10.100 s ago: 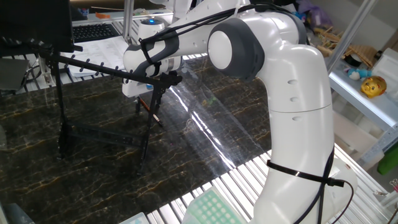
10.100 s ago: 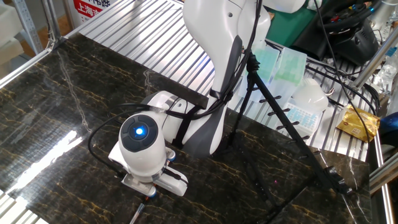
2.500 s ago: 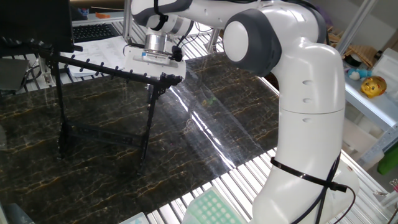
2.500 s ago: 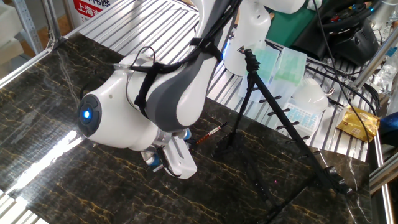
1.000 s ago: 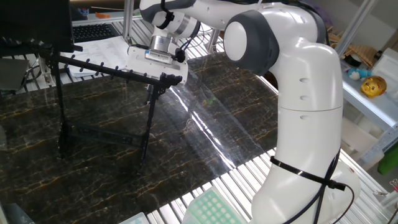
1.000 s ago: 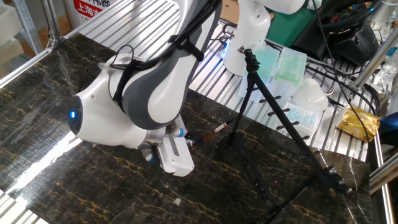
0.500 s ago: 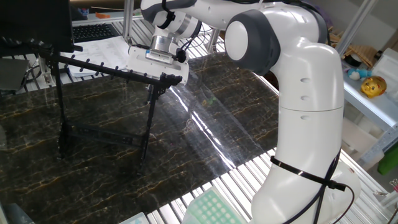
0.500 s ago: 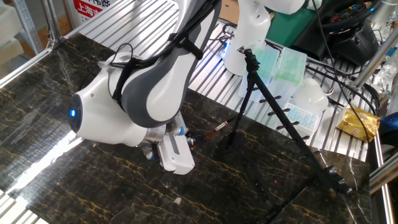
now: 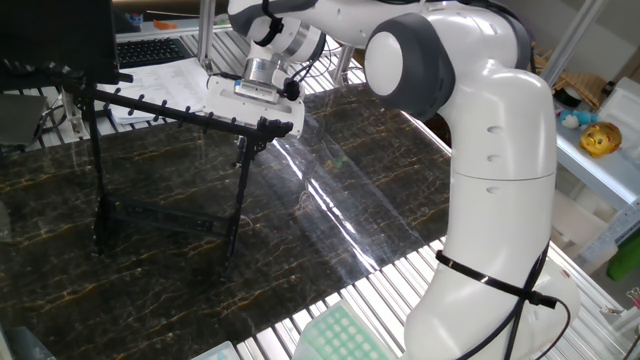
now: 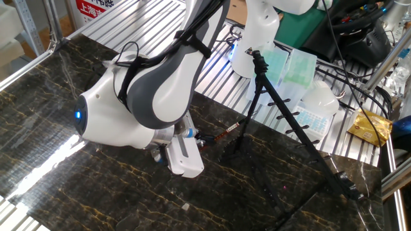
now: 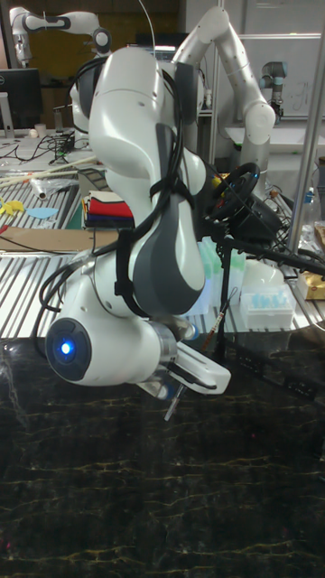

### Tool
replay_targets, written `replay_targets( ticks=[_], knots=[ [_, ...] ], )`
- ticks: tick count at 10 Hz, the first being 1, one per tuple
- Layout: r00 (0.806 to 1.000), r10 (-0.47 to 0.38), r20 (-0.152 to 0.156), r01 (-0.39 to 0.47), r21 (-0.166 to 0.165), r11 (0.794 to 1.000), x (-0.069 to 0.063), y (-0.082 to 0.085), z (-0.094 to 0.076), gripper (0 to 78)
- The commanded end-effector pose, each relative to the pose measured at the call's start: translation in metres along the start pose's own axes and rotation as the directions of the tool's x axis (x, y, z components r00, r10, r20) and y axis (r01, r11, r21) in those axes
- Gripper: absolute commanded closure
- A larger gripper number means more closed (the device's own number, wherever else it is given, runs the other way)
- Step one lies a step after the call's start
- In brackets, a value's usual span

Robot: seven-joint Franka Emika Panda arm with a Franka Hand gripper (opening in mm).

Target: Place the brush on the pen rack

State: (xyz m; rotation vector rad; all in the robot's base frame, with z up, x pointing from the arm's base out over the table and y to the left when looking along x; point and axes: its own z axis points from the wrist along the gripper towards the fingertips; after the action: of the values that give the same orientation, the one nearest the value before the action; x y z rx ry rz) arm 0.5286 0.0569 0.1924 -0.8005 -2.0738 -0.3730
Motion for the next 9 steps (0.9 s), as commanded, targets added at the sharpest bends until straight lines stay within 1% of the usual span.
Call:
replay_targets(
  ticks=[1,2,3,5,7,9],
  knots=[
    [1.0,0.005,-0.031,-0.005,0.014,1.0,0.0033,0.0006,-0.0006,75.5],
    [0.999,0.006,-0.035,-0.006,0.015,1.0,0.0034,0.0005,-0.0006,75.5],
    [0.999,0.012,-0.048,-0.011,0.016,1.0,0.0033,0.0008,-0.0007,75.5],
    [0.998,0.03,-0.052,-0.029,0.028,0.999,0.0003,0.0049,0.0004,75.5],
    [0.996,0.057,-0.061,-0.055,0.03,0.998,-0.0009,0.0064,0.0007,75.5],
    [0.993,0.074,-0.089,-0.071,0.029,0.997,-0.001,0.0065,0.0006,75.5]
  ],
)
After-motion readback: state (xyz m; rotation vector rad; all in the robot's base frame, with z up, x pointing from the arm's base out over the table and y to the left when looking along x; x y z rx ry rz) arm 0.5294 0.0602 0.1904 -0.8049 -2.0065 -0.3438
